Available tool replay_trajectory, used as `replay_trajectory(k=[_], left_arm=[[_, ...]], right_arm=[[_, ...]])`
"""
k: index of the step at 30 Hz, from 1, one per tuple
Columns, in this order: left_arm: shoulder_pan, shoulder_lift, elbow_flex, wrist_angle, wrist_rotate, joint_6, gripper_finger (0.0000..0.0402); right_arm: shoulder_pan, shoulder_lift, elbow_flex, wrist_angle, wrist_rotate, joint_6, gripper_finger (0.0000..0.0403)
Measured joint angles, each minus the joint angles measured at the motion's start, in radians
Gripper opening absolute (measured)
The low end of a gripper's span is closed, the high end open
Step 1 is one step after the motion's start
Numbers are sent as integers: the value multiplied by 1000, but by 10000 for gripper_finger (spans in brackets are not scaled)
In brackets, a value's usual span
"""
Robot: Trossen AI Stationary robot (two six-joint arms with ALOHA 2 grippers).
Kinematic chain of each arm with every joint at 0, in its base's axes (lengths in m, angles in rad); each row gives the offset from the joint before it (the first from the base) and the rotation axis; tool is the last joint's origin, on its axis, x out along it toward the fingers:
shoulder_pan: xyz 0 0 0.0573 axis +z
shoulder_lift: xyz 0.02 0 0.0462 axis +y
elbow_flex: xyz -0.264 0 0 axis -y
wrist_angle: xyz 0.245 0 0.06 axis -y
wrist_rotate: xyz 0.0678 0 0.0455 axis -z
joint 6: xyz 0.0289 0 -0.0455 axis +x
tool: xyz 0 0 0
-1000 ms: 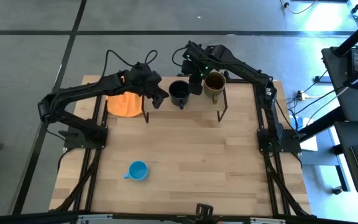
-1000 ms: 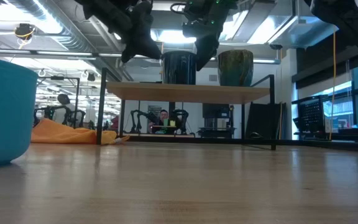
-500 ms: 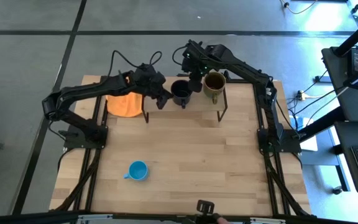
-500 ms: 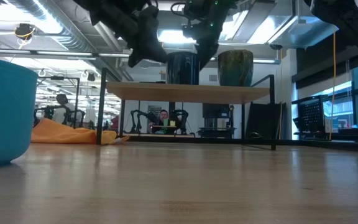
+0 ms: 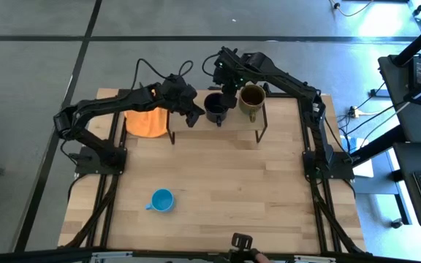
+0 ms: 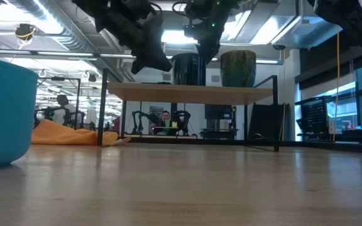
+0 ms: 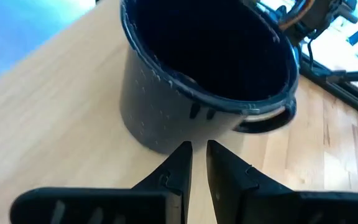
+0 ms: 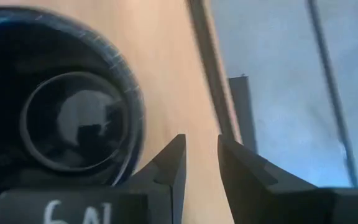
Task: Stack small to large cups/mugs on shelf
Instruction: Put the dark blue mug on the shelf, then adjust the brown mug on the shelf
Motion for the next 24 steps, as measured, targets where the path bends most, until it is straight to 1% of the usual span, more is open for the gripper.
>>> replay_trajectory(k=[2, 6, 8, 10, 12, 14, 16, 19, 21, 24], left_arm=[[3, -2, 0, 9, 3, 4, 43], [7, -7, 0, 4, 2, 11, 43], [13, -13, 0, 4, 3, 15, 43], [21, -21, 0, -9, 4, 15, 43], [28, -26, 0, -9, 4, 15, 43], [29, -32, 0, -17, 4, 16, 43], [28, -34, 0, -17, 5, 23, 43], [28, -39, 0, -19, 7, 27, 43], [28, -39, 0, -23, 8, 27, 43], [28, -39, 0, -25, 26, 27, 43]], right_arm=[[-2, 0, 0, 28, 45, 0, 94], [-13, 0, 0, 105, 205, 4, 94], [-35, 0, 1, 115, 224, 50, 94], [-73, 0, 1, 78, 205, 148, 94], [-124, 0, 1, 16, 169, 280, 94], [-170, 0, 1, -40, 166, 400, 94], [-213, -1, 1, -73, 166, 467, 94], [-256, -5, 1, -106, 153, 521, 94], [-278, -6, 1, -136, 88, 551, 94], [-304, -6, 1, -181, -55, 601, 94]])
